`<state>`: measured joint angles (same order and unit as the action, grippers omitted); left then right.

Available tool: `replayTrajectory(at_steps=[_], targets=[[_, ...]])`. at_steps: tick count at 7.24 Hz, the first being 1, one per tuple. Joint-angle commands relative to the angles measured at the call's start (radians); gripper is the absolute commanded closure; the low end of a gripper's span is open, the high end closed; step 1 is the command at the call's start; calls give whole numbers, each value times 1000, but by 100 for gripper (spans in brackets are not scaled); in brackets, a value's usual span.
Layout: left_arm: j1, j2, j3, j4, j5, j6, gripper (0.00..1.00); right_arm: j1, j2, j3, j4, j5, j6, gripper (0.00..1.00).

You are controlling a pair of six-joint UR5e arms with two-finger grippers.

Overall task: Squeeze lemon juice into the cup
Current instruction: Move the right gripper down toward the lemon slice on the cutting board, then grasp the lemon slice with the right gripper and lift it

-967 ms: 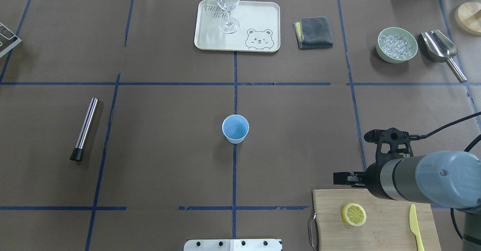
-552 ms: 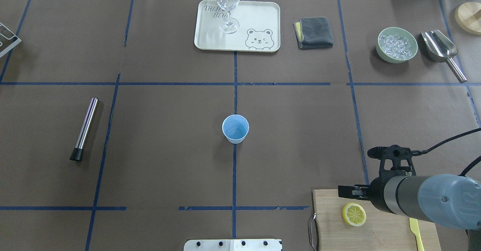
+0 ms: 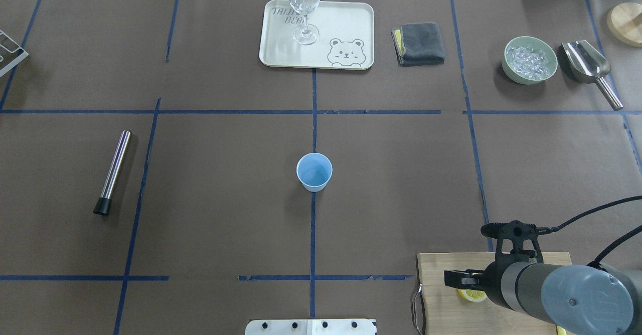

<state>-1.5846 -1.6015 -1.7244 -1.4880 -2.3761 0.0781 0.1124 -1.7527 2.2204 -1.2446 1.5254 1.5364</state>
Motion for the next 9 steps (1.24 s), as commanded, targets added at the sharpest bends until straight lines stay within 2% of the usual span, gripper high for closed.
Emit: replayTrajectory(at_steps=[1,7,9], targets=[[0,3,0,0,0,0,0,-28,4,-48,1,-24,7,0],[0,5,3,0,0,3,0,-48,12,-48,4,-22,28,0],[0,6,3,0,0,3,0,-48,12,-48,4,-21,28,18]])
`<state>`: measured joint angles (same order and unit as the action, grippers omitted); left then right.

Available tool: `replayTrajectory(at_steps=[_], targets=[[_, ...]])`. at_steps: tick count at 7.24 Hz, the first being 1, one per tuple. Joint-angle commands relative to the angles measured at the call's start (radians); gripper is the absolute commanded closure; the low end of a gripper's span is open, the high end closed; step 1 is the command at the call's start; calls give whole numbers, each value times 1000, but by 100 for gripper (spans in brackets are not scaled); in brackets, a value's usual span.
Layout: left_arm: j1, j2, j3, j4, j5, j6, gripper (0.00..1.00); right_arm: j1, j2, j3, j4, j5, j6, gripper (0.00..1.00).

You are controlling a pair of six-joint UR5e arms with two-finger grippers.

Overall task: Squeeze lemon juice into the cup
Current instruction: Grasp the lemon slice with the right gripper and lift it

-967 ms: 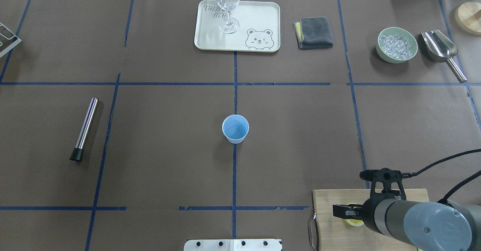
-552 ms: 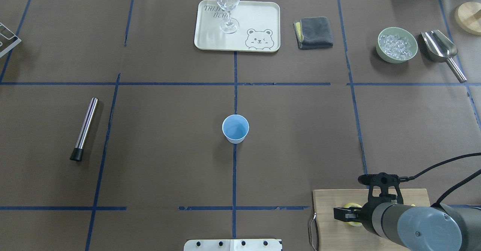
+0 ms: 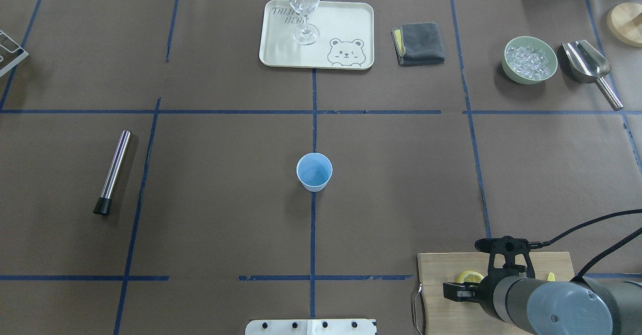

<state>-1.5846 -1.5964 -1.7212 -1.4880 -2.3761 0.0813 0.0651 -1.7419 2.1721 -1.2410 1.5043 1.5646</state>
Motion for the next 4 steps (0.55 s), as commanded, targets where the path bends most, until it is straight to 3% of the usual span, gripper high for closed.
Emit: replayTrajectory(at_steps=[1,4], targets=[[0,1,0,0,2,0,0,1,1,0,0,1,0,25],[0,-2,9,-2,2,2,0,5,-1,3,-2,-1,0,41]])
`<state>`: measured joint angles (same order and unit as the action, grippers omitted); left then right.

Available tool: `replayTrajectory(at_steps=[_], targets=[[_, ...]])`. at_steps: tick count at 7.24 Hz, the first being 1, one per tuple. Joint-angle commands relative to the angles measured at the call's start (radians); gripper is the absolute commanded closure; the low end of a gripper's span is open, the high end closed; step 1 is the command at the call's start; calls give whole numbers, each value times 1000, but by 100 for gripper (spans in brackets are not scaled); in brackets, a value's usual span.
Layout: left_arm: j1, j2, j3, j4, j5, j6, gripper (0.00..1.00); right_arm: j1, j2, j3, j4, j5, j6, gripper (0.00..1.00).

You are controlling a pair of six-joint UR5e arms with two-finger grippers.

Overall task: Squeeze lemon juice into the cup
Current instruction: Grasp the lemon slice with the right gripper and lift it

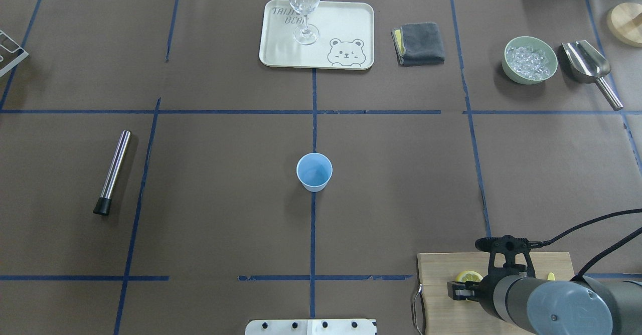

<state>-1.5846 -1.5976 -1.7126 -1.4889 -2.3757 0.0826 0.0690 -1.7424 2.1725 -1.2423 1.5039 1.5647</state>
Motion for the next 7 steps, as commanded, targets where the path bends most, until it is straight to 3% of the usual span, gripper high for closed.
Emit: replayTrajectory(at_steps=[1,2,7], targets=[[0,-1,2,-1,0,0,0,3,0,6,0,-1,0,47],[0,-4,1,-1,1,0,0,3,-5,21,0,1,0,55],[0,-5,-1,-1,1,-1,0,8,-35,81,-3,2,0,55]])
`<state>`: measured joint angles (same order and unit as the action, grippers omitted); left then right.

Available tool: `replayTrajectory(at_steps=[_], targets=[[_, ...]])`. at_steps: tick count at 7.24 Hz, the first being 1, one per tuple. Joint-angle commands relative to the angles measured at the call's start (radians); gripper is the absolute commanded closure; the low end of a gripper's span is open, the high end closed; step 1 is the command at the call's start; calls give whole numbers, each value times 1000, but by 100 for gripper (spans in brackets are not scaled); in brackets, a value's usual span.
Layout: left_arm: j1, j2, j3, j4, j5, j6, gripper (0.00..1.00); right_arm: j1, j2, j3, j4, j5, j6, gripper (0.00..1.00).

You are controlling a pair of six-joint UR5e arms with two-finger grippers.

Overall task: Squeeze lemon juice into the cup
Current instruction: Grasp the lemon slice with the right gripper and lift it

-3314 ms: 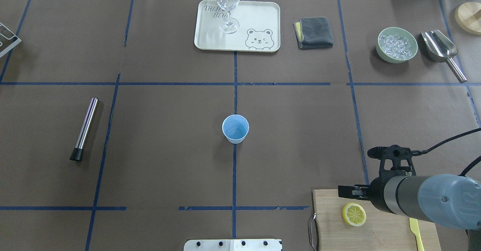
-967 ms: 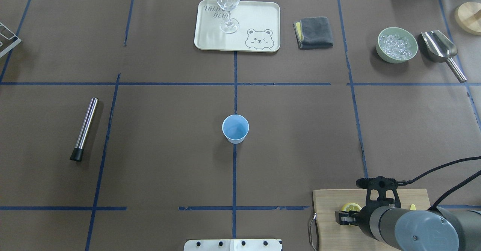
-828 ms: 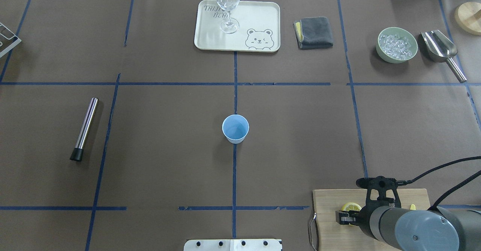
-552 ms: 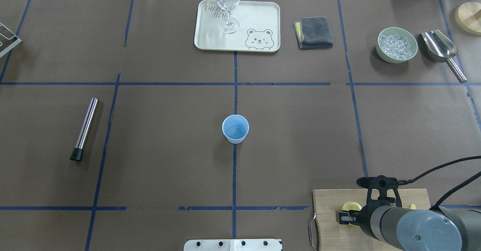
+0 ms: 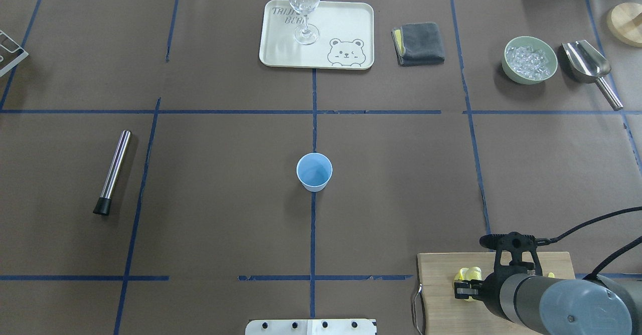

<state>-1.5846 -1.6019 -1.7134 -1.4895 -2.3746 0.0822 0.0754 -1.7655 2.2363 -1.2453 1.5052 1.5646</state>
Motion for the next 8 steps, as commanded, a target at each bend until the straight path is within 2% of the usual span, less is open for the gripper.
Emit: replayTrajectory(at_steps=[1,5,8], targets=[[0,-1,0,0,0,-1,0,0,-12,17,0,1,0,54],[0,0,-3,0,0,-1,0,41,-14,95,-3,12,0,54],[0,0,-3,0,0,-1,0,176,15,109,-3,94,-2,54]])
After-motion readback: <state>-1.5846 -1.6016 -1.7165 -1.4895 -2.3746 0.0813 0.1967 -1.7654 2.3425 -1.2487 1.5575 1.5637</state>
